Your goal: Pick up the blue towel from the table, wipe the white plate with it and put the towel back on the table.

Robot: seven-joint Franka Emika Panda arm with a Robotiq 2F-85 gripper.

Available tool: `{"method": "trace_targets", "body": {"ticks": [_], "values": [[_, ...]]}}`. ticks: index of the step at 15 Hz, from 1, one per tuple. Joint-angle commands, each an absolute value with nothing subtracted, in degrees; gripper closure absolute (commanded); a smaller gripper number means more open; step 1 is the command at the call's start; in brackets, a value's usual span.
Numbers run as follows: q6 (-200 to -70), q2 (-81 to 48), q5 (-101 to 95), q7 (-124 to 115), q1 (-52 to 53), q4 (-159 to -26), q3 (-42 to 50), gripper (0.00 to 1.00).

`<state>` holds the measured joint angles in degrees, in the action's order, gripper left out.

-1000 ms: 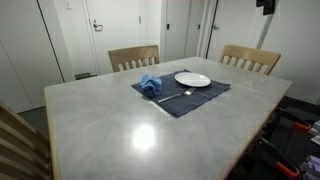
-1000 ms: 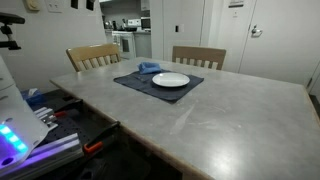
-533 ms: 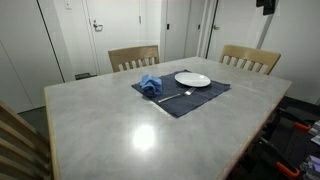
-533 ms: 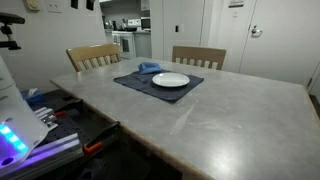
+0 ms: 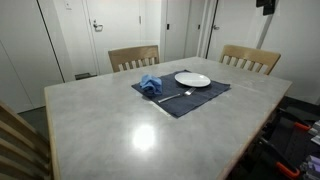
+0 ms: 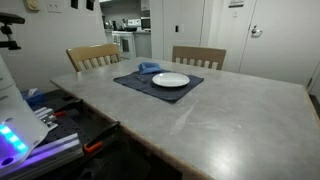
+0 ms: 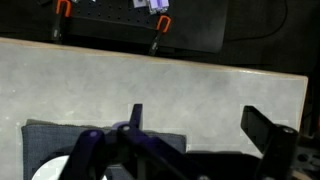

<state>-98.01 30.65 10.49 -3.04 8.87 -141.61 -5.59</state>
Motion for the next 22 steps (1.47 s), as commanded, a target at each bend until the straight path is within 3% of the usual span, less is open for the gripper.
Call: {"method": "trace_targets", "body": {"ticks": [1,11,22], "values": [[-97.9,30.7,10.7,-2.8,8.3,-141.5,-6.1,0.00],[-98.4,30.5,10.5,-1.3,8.5,-141.6,-5.8,0.00],[-112.8,14.9,1.5,9.8,8.1,-134.4,-5.0,0.00]]}}
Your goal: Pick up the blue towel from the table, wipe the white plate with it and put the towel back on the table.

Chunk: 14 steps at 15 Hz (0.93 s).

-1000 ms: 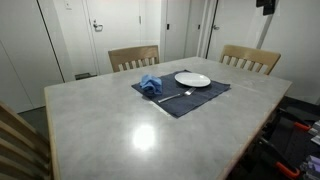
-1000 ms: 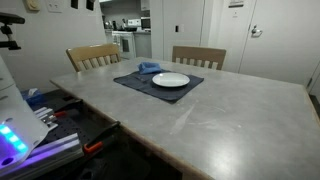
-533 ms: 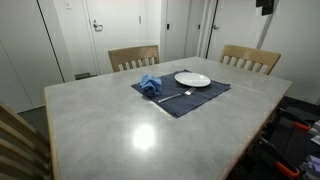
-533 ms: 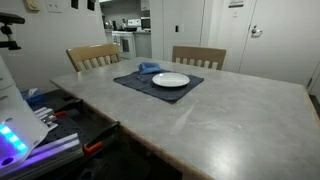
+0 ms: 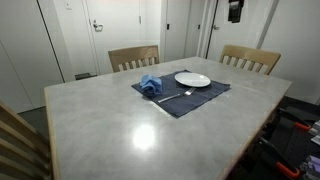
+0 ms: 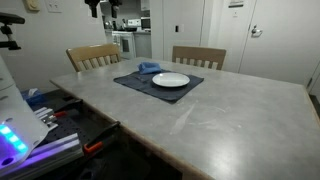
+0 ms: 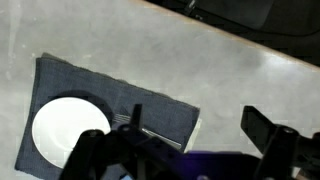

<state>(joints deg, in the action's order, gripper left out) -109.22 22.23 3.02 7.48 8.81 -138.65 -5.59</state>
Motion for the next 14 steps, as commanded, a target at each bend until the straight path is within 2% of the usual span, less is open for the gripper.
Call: {"method": "trace_targets", "body": {"ticks": [1,4,5,14], "values": [[-114.7,13.0,1.7,8.6,7.7,-133.4,-4.9,0.00],[-118.8,7.5,2.6,5.9,7.0,-130.3,-4.6,0.00],[-117.6,11.9,2.5,6.6,7.5,-133.7,-4.9,0.00],[-117.1,6.1,0.9,2.0,6.9,-129.2,-5.2,0.00]]}}
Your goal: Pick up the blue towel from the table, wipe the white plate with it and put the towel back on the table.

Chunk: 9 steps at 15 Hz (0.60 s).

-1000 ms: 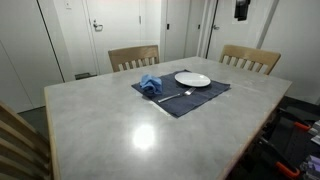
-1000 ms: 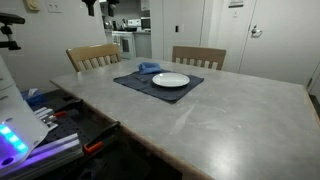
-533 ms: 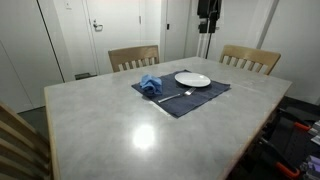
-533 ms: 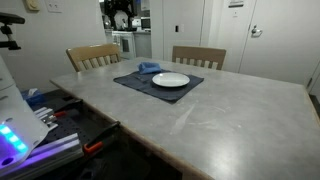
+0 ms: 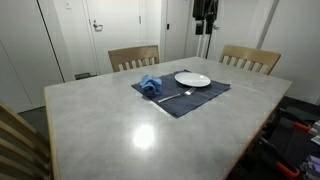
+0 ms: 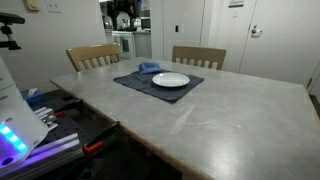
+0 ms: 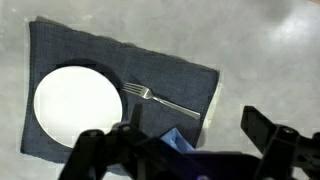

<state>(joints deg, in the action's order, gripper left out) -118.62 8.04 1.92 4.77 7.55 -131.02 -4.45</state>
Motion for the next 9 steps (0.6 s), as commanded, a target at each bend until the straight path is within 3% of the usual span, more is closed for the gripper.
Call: {"method": "trace_targets", "body": {"ticks": [1,9], "values": [[-116.5,4.8,0.8,0.2,6.8,-128.1,-5.4,0.00],[-115.9,-8.1,7.5,-12.4,7.1,-115.9,-5.3,0.00]]}}
